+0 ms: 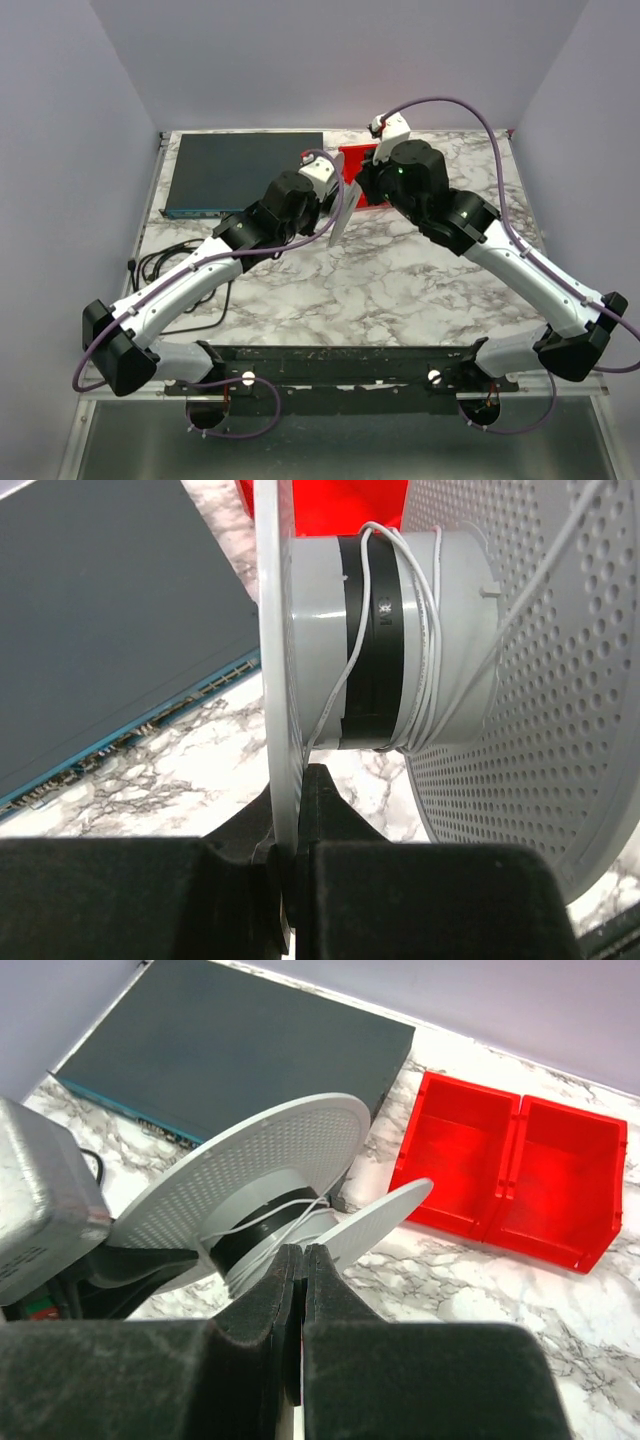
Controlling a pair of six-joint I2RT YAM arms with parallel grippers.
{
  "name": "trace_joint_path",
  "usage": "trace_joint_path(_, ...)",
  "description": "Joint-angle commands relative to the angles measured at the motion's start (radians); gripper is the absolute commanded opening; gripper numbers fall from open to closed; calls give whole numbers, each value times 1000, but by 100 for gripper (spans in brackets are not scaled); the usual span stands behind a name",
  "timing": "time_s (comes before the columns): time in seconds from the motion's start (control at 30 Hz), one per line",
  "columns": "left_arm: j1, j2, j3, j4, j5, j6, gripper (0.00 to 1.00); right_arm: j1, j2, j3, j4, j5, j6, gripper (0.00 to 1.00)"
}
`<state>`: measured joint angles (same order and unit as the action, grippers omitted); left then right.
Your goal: Wrap the cables
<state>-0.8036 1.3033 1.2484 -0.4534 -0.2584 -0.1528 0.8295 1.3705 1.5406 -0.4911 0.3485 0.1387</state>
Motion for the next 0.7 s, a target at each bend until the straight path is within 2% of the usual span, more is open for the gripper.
trace_joint_path(0.0, -2, -99, -12, 10, 245, 86, 0, -56, -16, -46, 19, 6, -35, 1)
trace_joint_path(0.23, 66, -122, -59, 5, 506, 81, 0, -115, -44, -145, 29, -78, -16, 1)
trace_joint_path(0.5, 116, -22, -121, 123, 849, -38, 0, -166, 2, -279, 78, -155, 48, 1)
trace_joint_path(0.67, 146, 46, -166, 203, 971, -91, 0, -206, 54, -384, 172, -211, 89, 1)
